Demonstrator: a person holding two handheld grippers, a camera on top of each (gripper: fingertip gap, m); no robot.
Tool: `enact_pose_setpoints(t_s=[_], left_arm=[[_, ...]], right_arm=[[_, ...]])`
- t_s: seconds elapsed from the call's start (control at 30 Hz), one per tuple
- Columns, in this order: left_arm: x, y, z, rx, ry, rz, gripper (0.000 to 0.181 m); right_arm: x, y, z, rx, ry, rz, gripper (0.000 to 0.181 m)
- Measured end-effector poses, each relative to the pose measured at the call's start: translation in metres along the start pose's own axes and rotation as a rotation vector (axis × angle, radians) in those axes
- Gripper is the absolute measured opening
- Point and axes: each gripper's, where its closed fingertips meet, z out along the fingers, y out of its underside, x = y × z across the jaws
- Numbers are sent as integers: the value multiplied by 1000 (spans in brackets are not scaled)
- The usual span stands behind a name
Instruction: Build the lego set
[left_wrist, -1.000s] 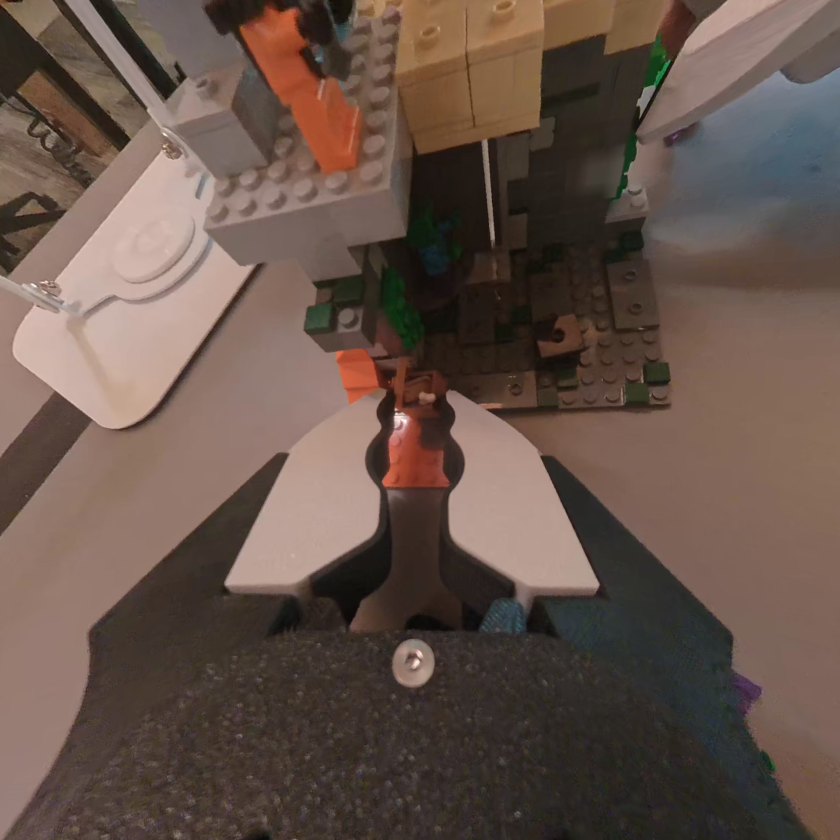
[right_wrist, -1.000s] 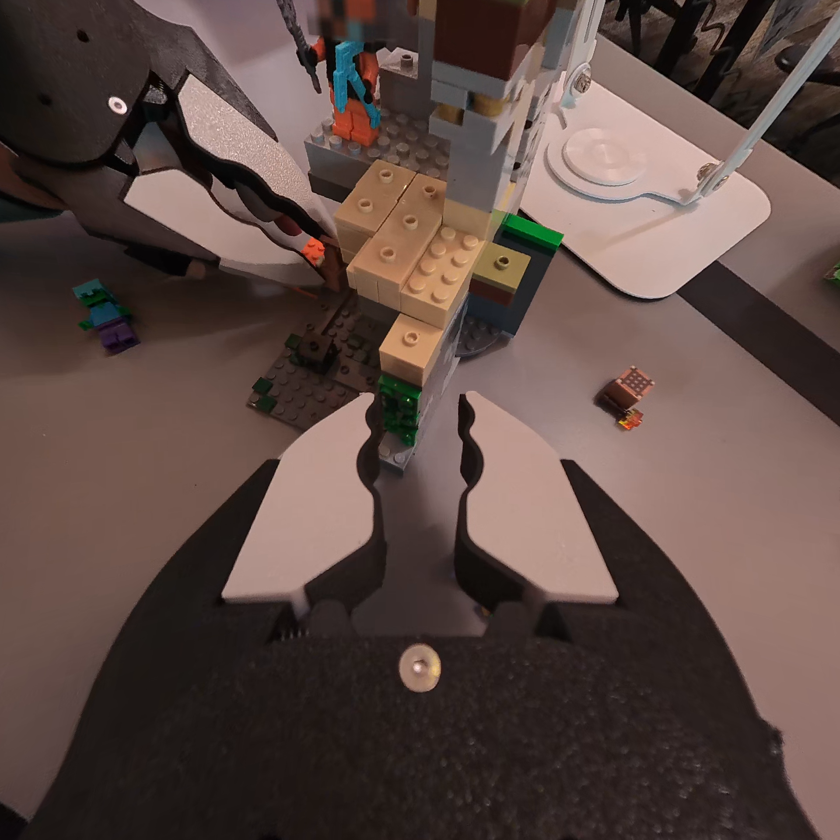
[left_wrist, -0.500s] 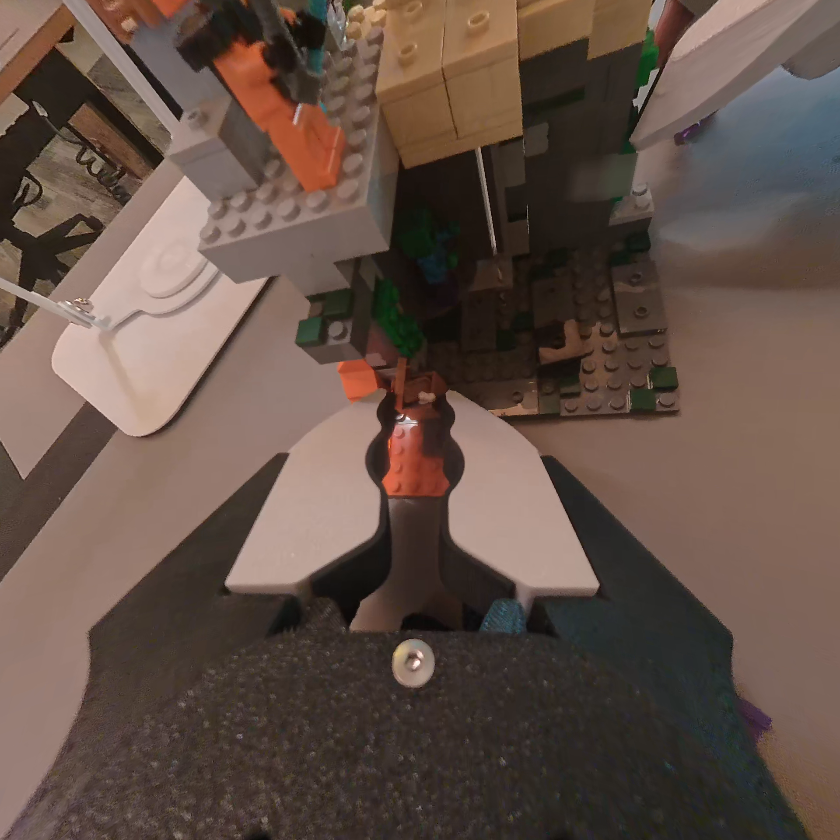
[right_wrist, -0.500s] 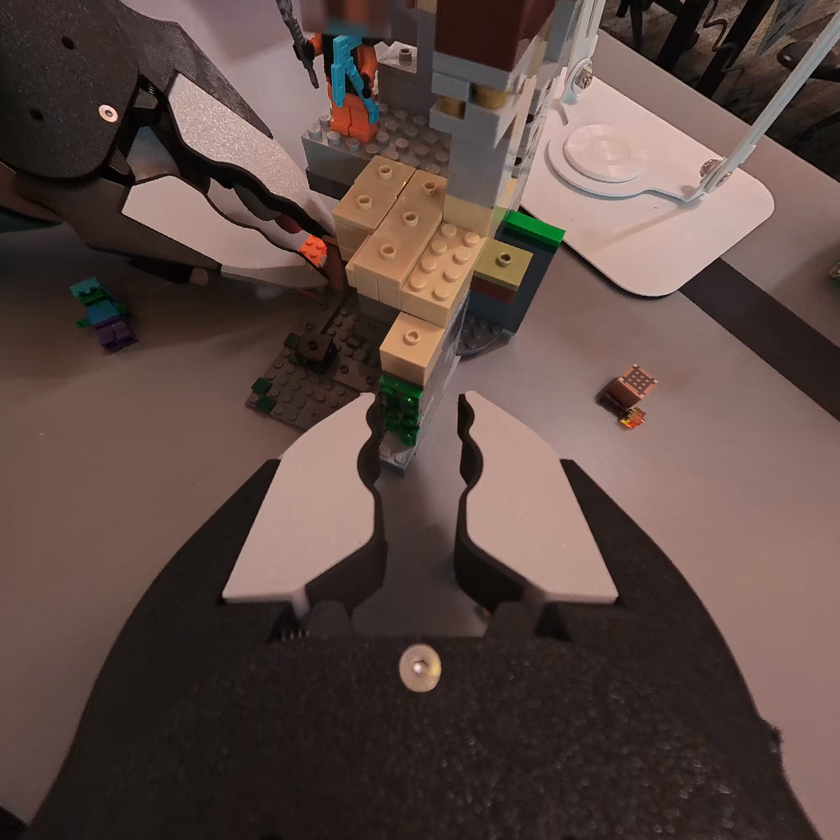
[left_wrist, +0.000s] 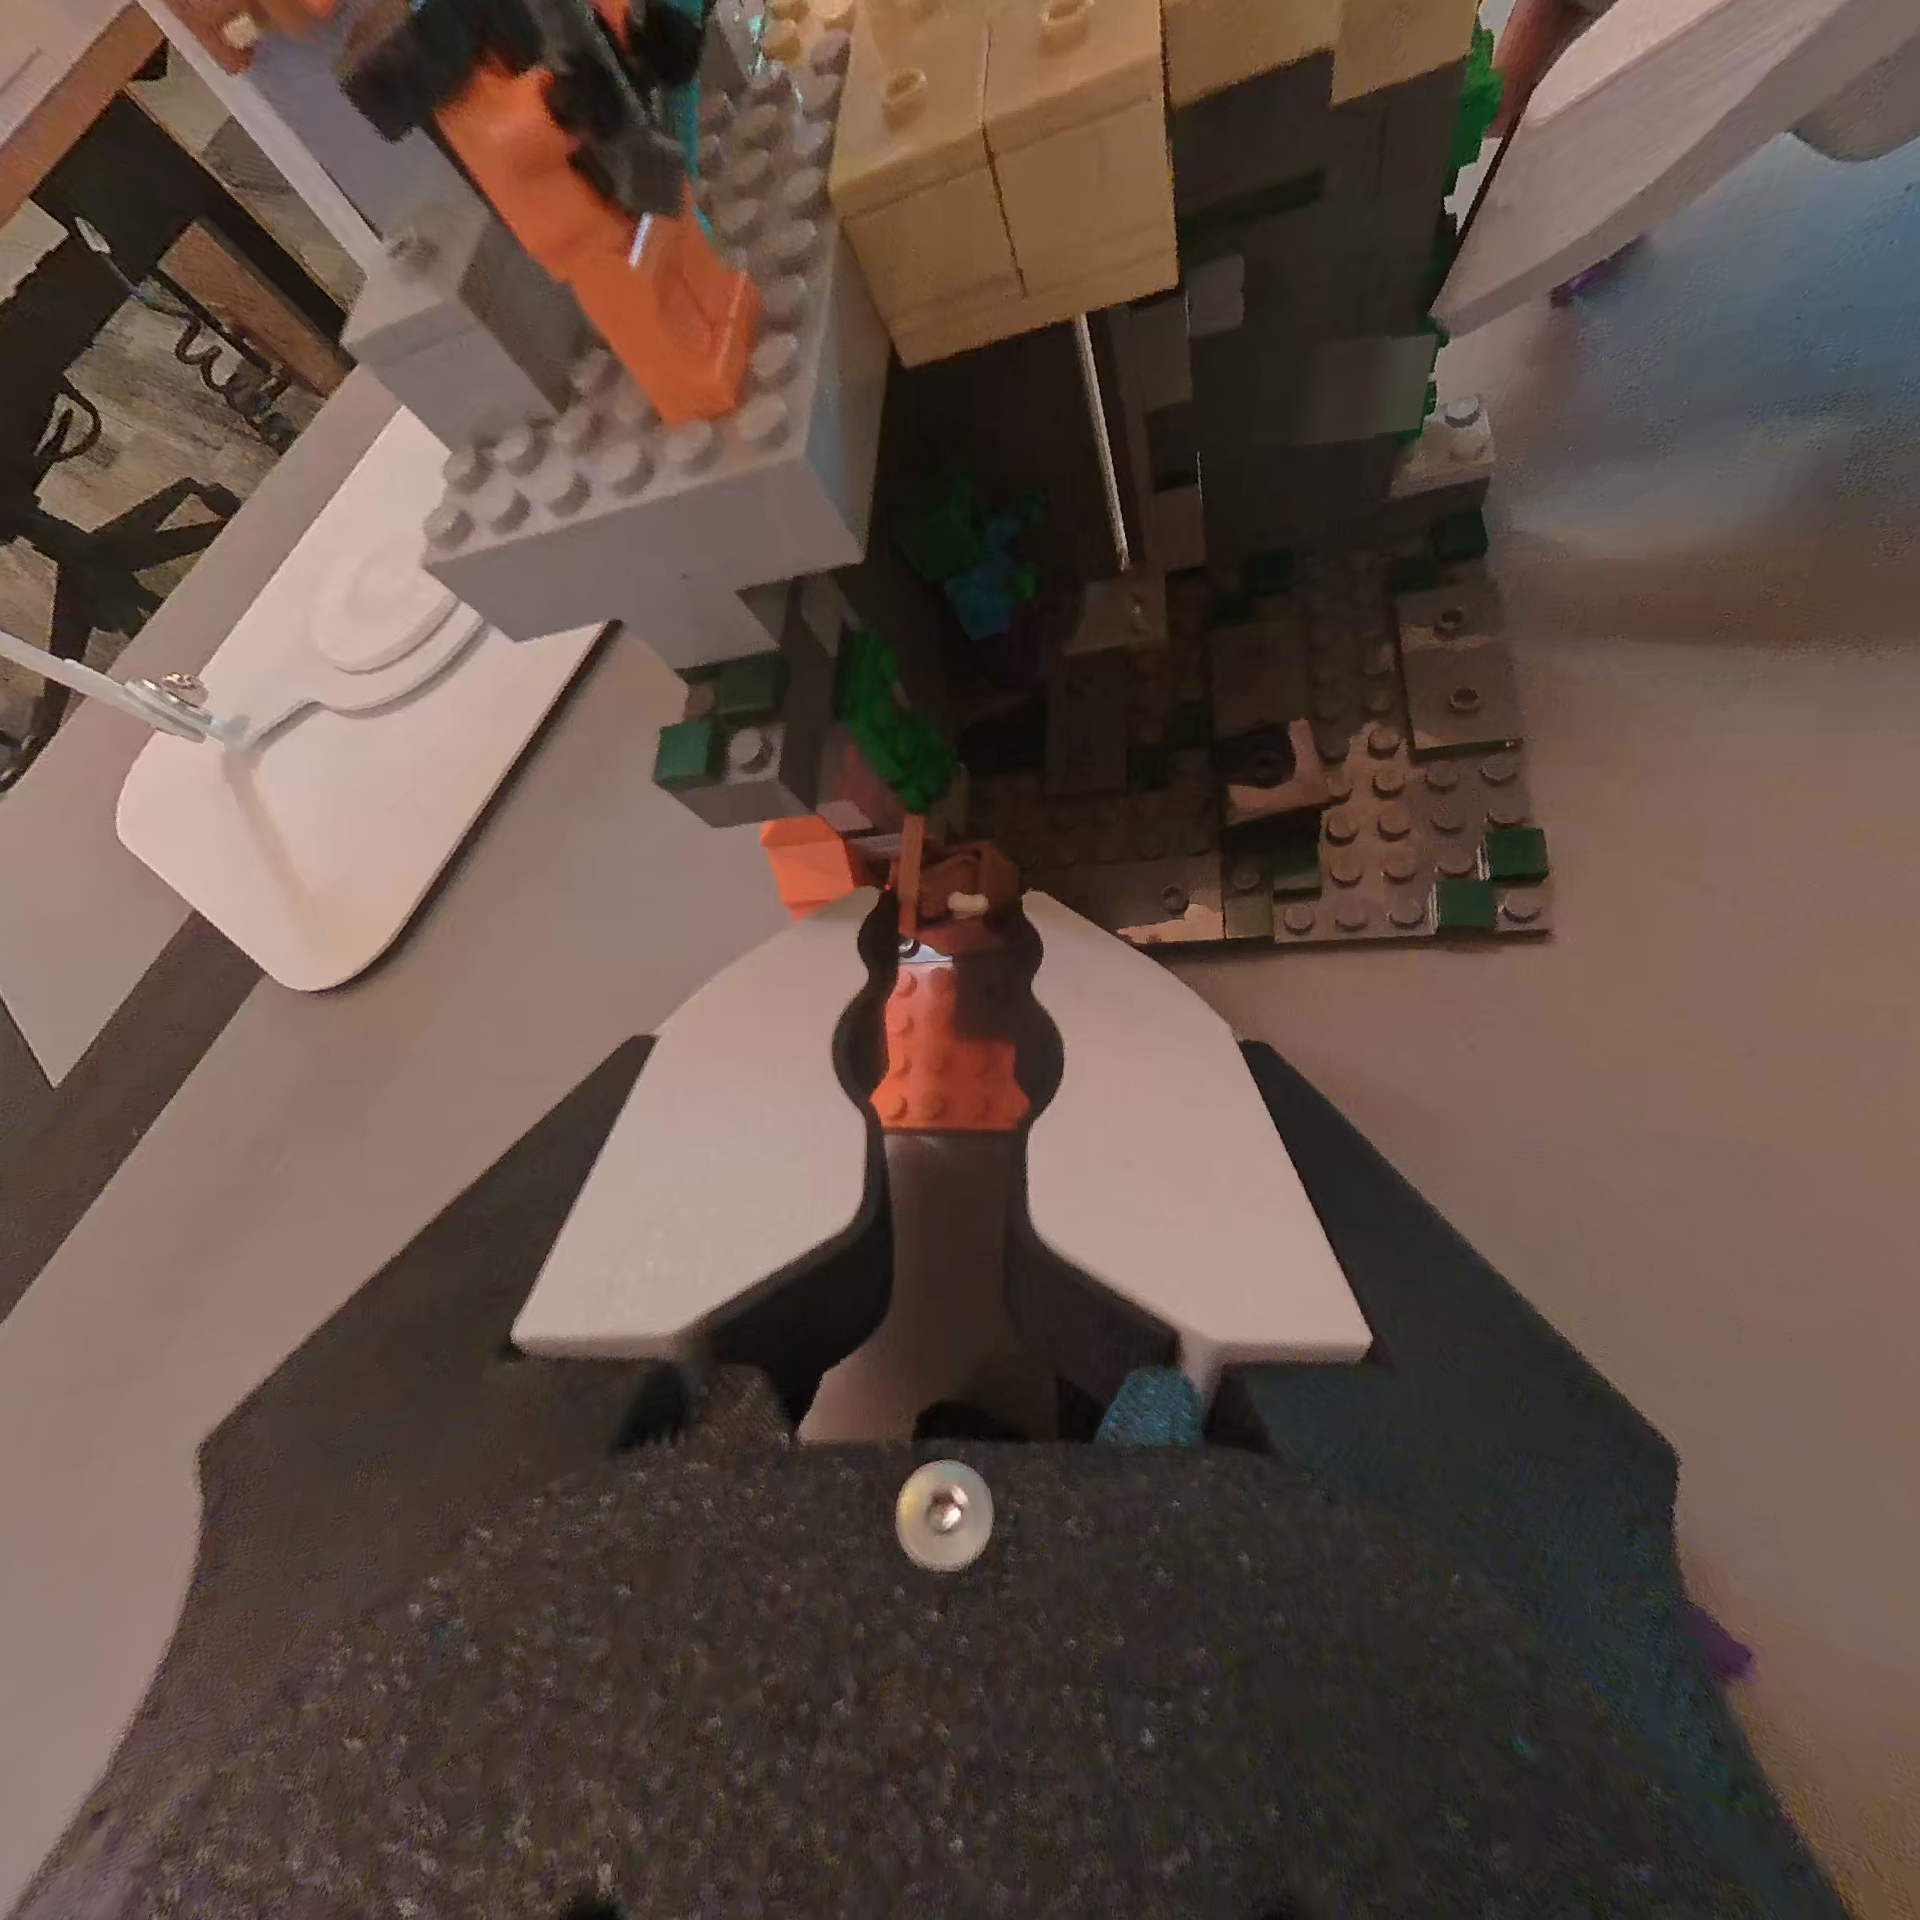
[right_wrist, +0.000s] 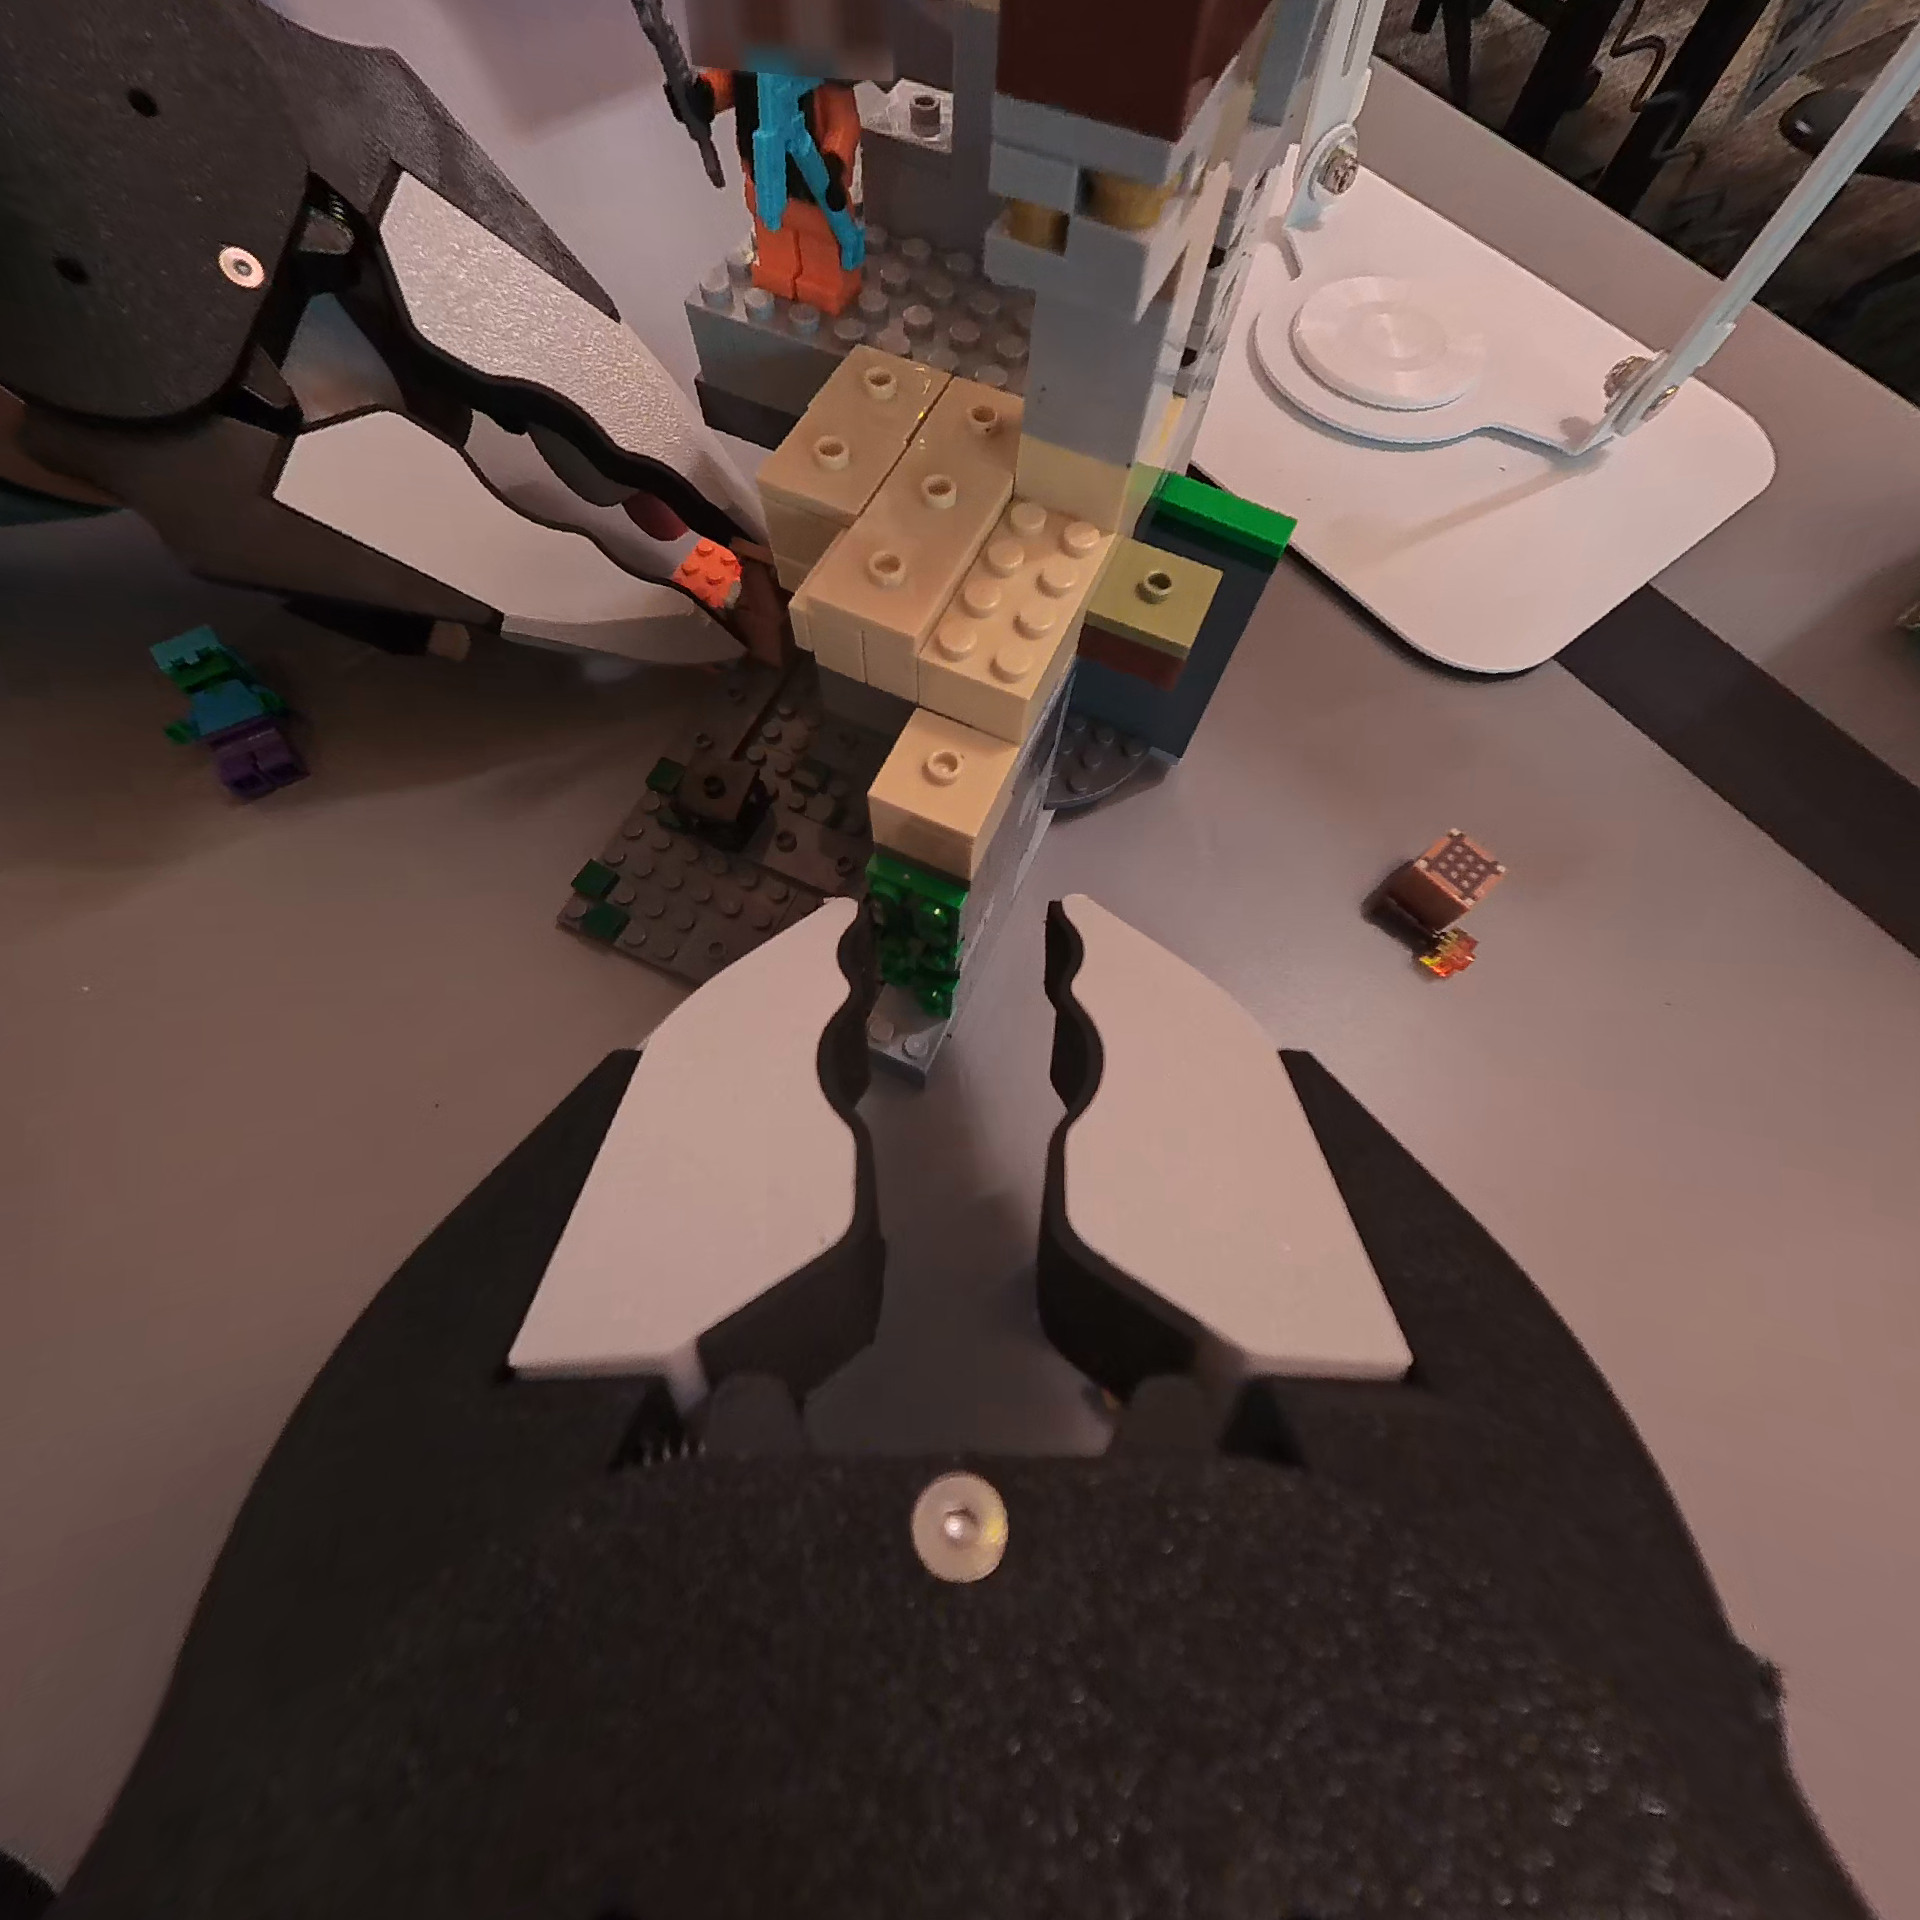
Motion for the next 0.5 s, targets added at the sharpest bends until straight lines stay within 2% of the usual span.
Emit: enact_pose_setpoints(t_s=[0.5], left_arm=[[1,2,1,-18,10,-7,22]], right_arm=[[1,0,0,2,-3,6,31]])
